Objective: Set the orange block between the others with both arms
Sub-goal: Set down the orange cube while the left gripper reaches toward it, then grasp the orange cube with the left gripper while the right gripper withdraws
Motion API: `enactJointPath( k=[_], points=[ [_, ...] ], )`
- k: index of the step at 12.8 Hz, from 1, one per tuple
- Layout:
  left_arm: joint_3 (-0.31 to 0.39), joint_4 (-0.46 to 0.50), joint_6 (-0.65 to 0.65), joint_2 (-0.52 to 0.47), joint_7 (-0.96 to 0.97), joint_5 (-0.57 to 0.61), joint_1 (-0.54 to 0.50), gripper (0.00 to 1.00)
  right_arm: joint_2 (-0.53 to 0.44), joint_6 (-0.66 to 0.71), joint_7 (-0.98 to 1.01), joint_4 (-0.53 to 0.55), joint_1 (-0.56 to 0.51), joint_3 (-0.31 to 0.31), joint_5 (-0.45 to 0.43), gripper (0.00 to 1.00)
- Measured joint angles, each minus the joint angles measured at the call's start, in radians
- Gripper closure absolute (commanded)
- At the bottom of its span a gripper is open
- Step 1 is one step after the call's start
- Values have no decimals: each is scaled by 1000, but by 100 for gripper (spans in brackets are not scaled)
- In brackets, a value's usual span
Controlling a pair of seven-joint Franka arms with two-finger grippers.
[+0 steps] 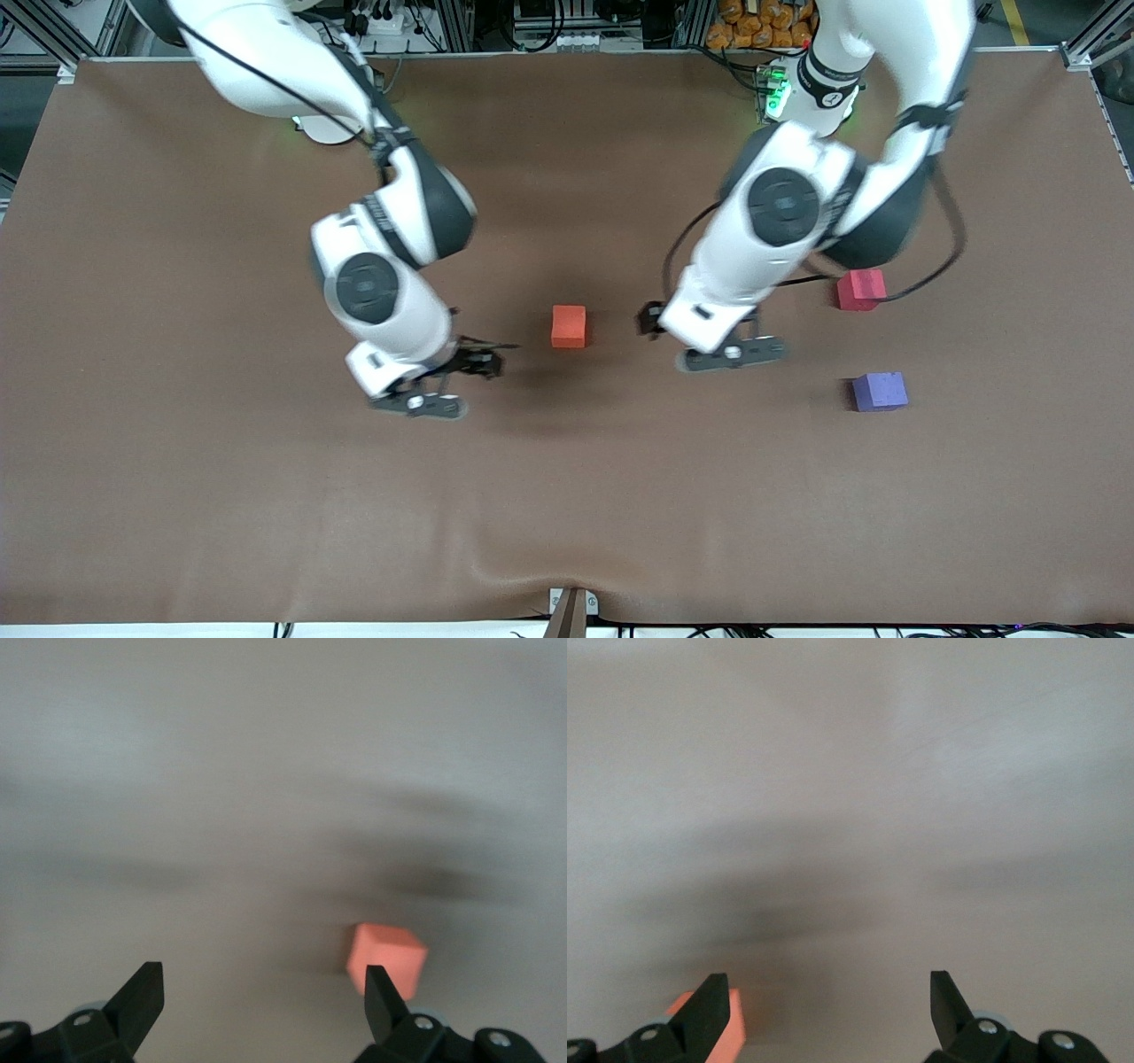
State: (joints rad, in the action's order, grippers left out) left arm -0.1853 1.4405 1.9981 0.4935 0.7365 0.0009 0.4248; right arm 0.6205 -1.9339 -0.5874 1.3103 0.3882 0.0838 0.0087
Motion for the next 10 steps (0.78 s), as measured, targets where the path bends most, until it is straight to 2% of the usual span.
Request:
enactJointPath(
  k=[3, 5, 7, 10],
  points=[
    [-1, -41, 120, 122, 23, 0, 88, 0, -98, 34, 117, 89, -82, -10, 0, 0],
    [-1, -75, 190, 195, 25, 0, 131, 0, -188, 68, 195, 171, -97, -54, 0, 0],
    [0, -89, 241, 250, 16, 0, 164, 0, -282, 108, 294, 253, -142, -73, 0, 0],
    [5, -96, 288, 316, -45, 0, 202, 0, -397, 188, 463, 315, -248, -109, 2, 0]
  ],
)
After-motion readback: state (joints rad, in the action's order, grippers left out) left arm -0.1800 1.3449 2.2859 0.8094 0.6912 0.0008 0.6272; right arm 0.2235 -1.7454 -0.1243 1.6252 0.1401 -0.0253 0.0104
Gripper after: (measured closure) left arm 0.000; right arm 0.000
